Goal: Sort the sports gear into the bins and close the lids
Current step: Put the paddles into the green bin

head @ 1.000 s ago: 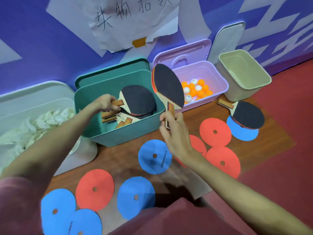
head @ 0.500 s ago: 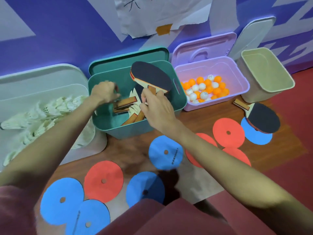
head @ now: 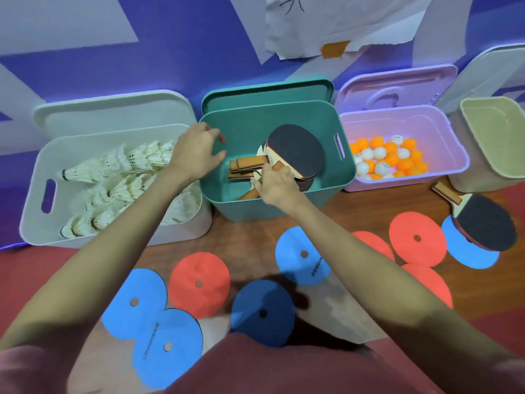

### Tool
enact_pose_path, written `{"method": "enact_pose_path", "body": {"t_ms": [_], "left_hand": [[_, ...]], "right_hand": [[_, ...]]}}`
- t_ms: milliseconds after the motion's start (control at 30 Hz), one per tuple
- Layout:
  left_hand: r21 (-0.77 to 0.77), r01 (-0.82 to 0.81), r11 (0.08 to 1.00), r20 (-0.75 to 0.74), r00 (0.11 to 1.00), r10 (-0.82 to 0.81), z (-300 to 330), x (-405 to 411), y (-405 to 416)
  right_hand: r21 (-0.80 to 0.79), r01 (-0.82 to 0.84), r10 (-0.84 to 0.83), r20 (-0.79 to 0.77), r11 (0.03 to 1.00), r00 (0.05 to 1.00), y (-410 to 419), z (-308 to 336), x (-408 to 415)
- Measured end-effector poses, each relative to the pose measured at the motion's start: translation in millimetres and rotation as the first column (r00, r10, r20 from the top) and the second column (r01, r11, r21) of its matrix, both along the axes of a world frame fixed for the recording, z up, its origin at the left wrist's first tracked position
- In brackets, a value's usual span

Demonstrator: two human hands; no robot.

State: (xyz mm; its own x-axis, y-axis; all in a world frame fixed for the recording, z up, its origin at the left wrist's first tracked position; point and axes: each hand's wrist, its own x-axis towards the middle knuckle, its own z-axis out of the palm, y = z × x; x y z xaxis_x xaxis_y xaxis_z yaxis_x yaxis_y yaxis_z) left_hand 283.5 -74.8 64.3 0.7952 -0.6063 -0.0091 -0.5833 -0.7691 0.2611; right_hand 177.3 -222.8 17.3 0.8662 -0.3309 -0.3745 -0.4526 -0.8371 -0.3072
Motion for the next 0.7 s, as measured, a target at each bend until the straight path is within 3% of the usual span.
{"method": "enact_pose_path", "body": {"t_ms": [100, 200, 300, 400, 533, 700], "left_hand": [[-0.006, -0.009, 1.0, 0.014, 1.0, 0.009, 3, -6, 3], [-0.032, -0.023, 0.999, 0.015, 1.0, 0.023, 3, -14, 4], [-0.13, -0.014, 0.991, 0.015, 1.0, 0.016, -1, -30, -3], [-0.268, 0.041, 0.963, 0.062, 0.998, -0.025, -4, -56, -17], [-0.437, 0.154, 0.886, 0.131, 0.986, -0.107, -4, -102, -49], [-0.397, 0.362, 0.843, 0.152, 0.932, -0.329, -12, -153, -99]], "right_hand": [[-0.035, 0.002, -0.001, 0.02, 0.999, 1.0, -2, 4, -4], [-0.037, -0.001, 0.01, 0.24, 0.999, 0.971, -14, 14, -16], [0.021, 0.05, -0.053, 0.579, 0.999, 0.813, -35, 18, -39], [0.09, 0.146, -0.163, 0.763, 0.985, 0.625, -63, 20, -73], [0.133, 0.29, -0.279, 0.787, 0.948, 0.55, -110, 2, -125], [0.046, 0.451, -0.38, 0.62, 0.891, 0.687, -173, -43, -193]]}}
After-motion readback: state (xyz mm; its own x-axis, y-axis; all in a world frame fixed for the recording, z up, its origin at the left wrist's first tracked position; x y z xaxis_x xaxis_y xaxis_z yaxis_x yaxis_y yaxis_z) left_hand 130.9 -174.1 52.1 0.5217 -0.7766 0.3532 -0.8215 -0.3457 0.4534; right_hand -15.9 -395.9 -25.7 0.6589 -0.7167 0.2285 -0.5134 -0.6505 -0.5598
